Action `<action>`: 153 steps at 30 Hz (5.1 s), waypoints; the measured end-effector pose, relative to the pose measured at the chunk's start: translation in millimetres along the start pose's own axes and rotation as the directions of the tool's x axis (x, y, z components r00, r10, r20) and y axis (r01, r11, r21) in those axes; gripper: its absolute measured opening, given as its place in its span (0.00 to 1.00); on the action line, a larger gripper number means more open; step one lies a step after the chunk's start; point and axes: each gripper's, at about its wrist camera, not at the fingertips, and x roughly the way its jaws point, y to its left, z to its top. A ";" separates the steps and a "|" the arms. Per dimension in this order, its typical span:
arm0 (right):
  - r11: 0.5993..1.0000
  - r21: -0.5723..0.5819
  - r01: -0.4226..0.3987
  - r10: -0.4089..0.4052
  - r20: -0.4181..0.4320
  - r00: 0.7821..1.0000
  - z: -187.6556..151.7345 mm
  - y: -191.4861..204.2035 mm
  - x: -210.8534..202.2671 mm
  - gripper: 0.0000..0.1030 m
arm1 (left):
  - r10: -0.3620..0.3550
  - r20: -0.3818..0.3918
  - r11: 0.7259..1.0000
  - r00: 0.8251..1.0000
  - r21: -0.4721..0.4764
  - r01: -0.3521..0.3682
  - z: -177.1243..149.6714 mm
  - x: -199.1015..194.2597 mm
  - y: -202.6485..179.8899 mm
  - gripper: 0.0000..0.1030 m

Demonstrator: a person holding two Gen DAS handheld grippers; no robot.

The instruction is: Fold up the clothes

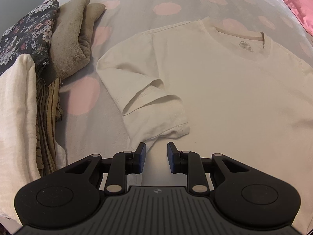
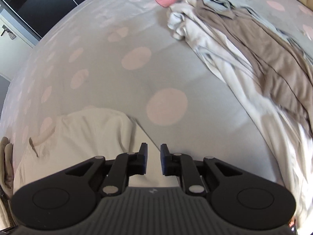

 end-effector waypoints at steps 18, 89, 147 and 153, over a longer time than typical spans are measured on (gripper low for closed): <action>0.999 -0.039 0.033 -0.034 -0.015 0.999 27.5 31.2 82.9 0.33 | -0.003 -0.048 1.000 0.999 0.030 0.005 2.6 17.7 5.2 0.21; 0.956 -0.158 0.246 -0.270 -0.154 0.950 -33.7 26.1 15.1 0.23 | -0.052 0.084 0.857 0.995 -0.508 0.088 36.9 29.5 96.0 0.36; 0.977 0.147 0.157 -0.152 -0.046 0.987 40.4 -34.2 45.2 0.15 | 0.285 0.200 0.952 0.937 0.052 -0.301 70.4 -6.0 51.9 0.14; 0.997 0.032 0.071 -0.071 -0.007 0.997 38.2 -2.7 22.9 0.09 | 0.281 0.194 0.955 0.940 0.041 -0.294 69.6 -7.0 53.2 0.14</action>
